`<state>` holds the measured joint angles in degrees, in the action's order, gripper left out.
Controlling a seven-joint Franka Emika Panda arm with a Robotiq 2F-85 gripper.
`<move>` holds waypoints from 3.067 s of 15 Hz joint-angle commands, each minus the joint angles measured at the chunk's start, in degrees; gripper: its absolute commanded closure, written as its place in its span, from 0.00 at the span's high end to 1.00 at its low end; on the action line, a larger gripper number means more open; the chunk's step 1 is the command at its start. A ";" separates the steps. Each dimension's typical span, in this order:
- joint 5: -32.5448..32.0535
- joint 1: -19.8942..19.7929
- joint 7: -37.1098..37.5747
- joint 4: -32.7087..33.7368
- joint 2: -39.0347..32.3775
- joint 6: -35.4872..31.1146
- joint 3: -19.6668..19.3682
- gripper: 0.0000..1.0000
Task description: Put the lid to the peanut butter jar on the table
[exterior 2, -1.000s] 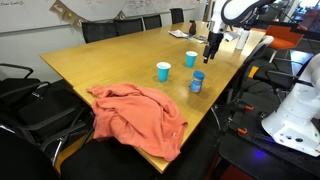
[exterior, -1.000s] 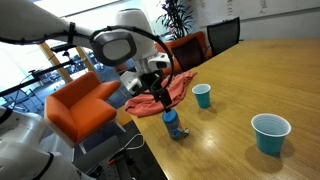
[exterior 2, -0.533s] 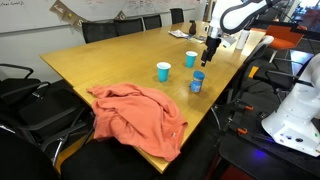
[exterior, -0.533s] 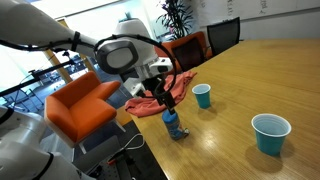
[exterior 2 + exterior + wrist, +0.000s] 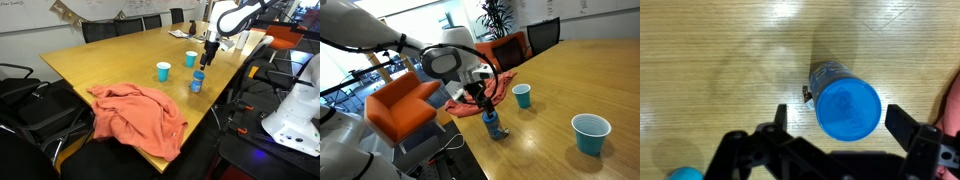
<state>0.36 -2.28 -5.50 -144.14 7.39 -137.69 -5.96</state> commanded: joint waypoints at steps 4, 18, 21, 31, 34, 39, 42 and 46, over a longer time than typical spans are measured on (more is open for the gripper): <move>0.41 0.30 -0.84 -1.10 -2.74 -4.44 1.83 1.00; -0.68 0.56 0.70 -2.37 -6.15 -12.45 3.56 1.00; -1.12 0.50 0.78 -2.38 -6.12 -12.49 3.50 0.75; -0.24 0.57 0.37 -3.55 -3.39 -12.20 3.61 0.54; 0.87 0.71 -0.28 -4.04 -1.44 -11.62 3.61 0.54; 3.19 0.91 -0.96 -5.03 2.40 -10.97 3.11 0.54; 5.00 1.02 -1.51 -5.38 4.40 -10.70 2.62 0.54; 6.97 2.01 -3.47 -5.30 5.51 -9.50 2.52 0.54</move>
<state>5.17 -1.50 -6.07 -148.06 10.43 -148.12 -2.86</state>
